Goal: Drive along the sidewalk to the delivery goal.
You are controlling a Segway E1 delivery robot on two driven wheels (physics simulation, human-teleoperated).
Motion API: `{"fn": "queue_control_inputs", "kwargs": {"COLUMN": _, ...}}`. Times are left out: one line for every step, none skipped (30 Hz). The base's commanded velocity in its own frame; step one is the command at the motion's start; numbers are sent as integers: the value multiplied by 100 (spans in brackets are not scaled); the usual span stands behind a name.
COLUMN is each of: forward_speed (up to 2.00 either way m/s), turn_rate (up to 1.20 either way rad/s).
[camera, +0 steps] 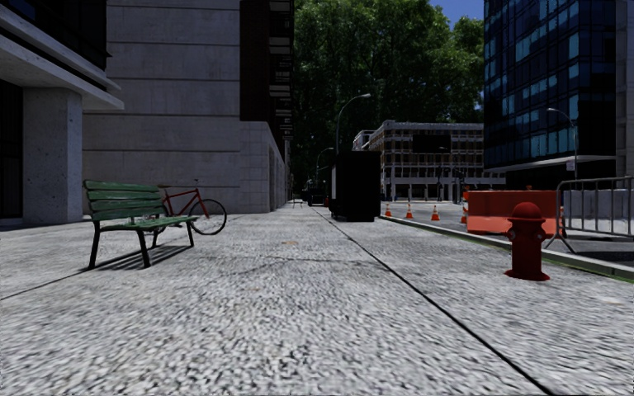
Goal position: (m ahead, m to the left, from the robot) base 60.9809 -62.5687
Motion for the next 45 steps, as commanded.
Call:
{"fn": "queue_control_inputs", "kwargs": {"forward_speed": 194, "turn_rate": 0}}
{"fn": "queue_control_inputs", "kwargs": {"forward_speed": 194, "turn_rate": 0}}
{"fn": "queue_control_inputs", "kwargs": {"forward_speed": 194, "turn_rate": 0}}
{"fn": "queue_control_inputs", "kwargs": {"forward_speed": 194, "turn_rate": 0}}
{"fn": "queue_control_inputs", "kwargs": {"forward_speed": 186, "turn_rate": 0}}
{"fn": "queue_control_inputs", "kwargs": {"forward_speed": 179, "turn_rate": 0}}
{"fn": "queue_control_inputs", "kwargs": {"forward_speed": 176, "turn_rate": 0}}
{"fn": "queue_control_inputs", "kwargs": {"forward_speed": 176, "turn_rate": 0}}
{"fn": "queue_control_inputs", "kwargs": {"forward_speed": 175, "turn_rate": 0}}
{"fn": "queue_control_inputs", "kwargs": {"forward_speed": 176, "turn_rate": 0}}
{"fn": "queue_control_inputs", "kwargs": {"forward_speed": 178, "turn_rate": 0}}
{"fn": "queue_control_inputs", "kwargs": {"forward_speed": 178, "turn_rate": 0}}
{"fn": "queue_control_inputs", "kwargs": {"forward_speed": 180, "turn_rate": 0}}
{"fn": "queue_control_inputs", "kwargs": {"forward_speed": 181, "turn_rate": 0}}
{"fn": "queue_control_inputs", "kwargs": {"forward_speed": 182, "turn_rate": 0}}
{"fn": "queue_control_inputs", "kwargs": {"forward_speed": 182, "turn_rate": 0}}
{"fn": "queue_control_inputs", "kwargs": {"forward_speed": 184, "turn_rate": 0}}
{"fn": "queue_control_inputs", "kwargs": {"forward_speed": 185, "turn_rate": 0}}
{"fn": "queue_control_inputs", "kwargs": {"forward_speed": 188, "turn_rate": 0}}
{"fn": "queue_control_inputs", "kwargs": {"forward_speed": 188, "turn_rate": 0}}
{"fn": "queue_control_inputs", "kwargs": {"forward_speed": 189, "turn_rate": 0}}
{"fn": "queue_control_inputs", "kwargs": {"forward_speed": 189, "turn_rate": 0}}
{"fn": "queue_control_inputs", "kwargs": {"forward_speed": 189, "turn_rate": 0}}
{"fn": "queue_control_inputs", "kwargs": {"forward_speed": 189, "turn_rate": 0}}
{"fn": "queue_control_inputs", "kwargs": {"forward_speed": 189, "turn_rate": 0}}
{"fn": "queue_control_inputs", "kwargs": {"forward_speed": 189, "turn_rate": 0}}
{"fn": "queue_control_inputs", "kwargs": {"forward_speed": 189, "turn_rate": 0}}
{"fn": "queue_control_inputs", "kwargs": {"forward_speed": 189, "turn_rate": 0}}
{"fn": "queue_control_inputs", "kwargs": {"forward_speed": 189, "turn_rate": 0}}
{"fn": "queue_control_inputs", "kwargs": {"forward_speed": 189, "turn_rate": 0}}
{"fn": "queue_control_inputs", "kwargs": {"forward_speed": 189, "turn_rate": 0}}
{"fn": "queue_control_inputs", "kwargs": {"forward_speed": 189, "turn_rate": 0}}
{"fn": "queue_control_inputs", "kwargs": {"forward_speed": 189, "turn_rate": 0}}
{"fn": "queue_control_inputs", "kwargs": {"forward_speed": 187, "turn_rate": 0}}
{"fn": "queue_control_inputs", "kwargs": {"forward_speed": 180, "turn_rate": 0}}
{"fn": "queue_control_inputs", "kwargs": {"forward_speed": 180, "turn_rate": 0}}
{"fn": "queue_control_inputs", "kwargs": {"forward_speed": 172, "turn_rate": 0}}
{"fn": "queue_control_inputs", "kwargs": {"forward_speed": 170, "turn_rate": 0}}
{"fn": "queue_control_inputs", "kwargs": {"forward_speed": 170, "turn_rate": 0}}
{"fn": "queue_control_inputs", "kwargs": {"forward_speed": 170, "turn_rate": 0}}
{"fn": "queue_control_inputs", "kwargs": {"forward_speed": 168, "turn_rate": 0}}
{"fn": "queue_control_inputs", "kwargs": {"forward_speed": 170, "turn_rate": 0}}
{"fn": "queue_control_inputs", "kwargs": {"forward_speed": 173, "turn_rate": 0}}
{"fn": "queue_control_inputs", "kwargs": {"forward_speed": 175, "turn_rate": 0}}
{"fn": "queue_control_inputs", "kwargs": {"forward_speed": 175, "turn_rate": 0}}
